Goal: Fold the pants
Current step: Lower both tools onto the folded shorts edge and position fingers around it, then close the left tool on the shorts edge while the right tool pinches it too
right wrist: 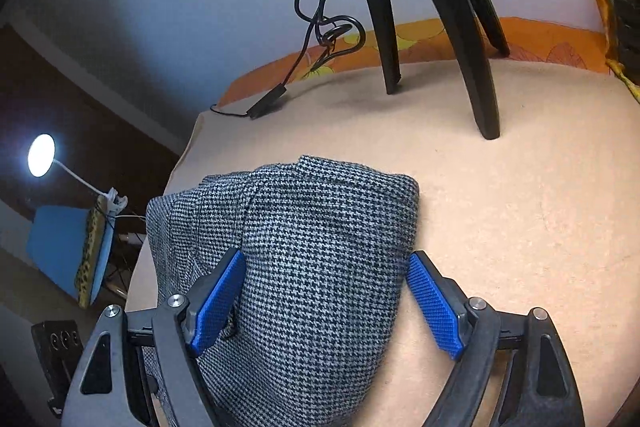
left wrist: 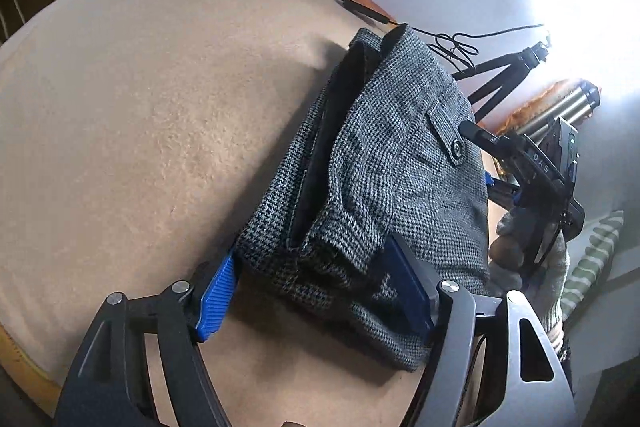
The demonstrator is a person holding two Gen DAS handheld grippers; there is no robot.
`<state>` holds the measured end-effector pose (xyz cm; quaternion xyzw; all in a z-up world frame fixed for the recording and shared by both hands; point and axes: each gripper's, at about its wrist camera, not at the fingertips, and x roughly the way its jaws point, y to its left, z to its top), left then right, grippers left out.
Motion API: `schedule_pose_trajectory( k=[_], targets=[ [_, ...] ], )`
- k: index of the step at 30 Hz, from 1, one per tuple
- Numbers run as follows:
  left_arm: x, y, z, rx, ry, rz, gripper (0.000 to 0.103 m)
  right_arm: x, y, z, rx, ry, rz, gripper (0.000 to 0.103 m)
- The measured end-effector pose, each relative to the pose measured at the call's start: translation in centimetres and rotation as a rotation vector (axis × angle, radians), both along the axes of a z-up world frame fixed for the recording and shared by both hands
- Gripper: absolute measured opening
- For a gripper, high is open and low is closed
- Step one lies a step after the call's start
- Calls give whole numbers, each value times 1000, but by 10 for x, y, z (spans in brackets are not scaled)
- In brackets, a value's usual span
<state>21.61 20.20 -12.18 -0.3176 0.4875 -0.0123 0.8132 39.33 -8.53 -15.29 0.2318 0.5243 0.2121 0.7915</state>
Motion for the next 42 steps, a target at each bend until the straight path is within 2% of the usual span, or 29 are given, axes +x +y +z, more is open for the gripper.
schedule_pose_trajectory(
  k=[7,12,17,19,23,26,27,29,32,35,42],
  targets=[
    [4,-2,-3,1,-37,35,72,-3,2,-1,40,-22,-13,86],
    [13,-13,-2,31,-52,36,72,-2,2,-4,68,-18,-32,78],
    [17,-21,1,61,-70,28,45,-4,2,-3,74,-23,-25,62],
    [17,-23,2,72,-79,22,43,-4,-1,-3,76,-23,-14,61],
    [18,-24,4,84,-95,15,37,-2,-5,-5,89,-2,-15,72],
    [18,-23,4,87,-103,13,35,-1,0,-4,88,-8,-21,72],
    [18,-24,4,87,-106,13,35,-2,2,-3,78,-12,-20,68],
    [16,-22,5,91,-112,8,34,-3,5,-1,60,-14,-25,50],
    [14,-26,9,112,-130,-5,31,-7,4,5,77,-18,-38,31],
    [9,-25,12,129,-147,-14,30,-11,9,19,27,-47,-28,26],
    [1,-27,21,138,-176,-20,27,-28,22,63,-59,-144,12,22]
  ],
)
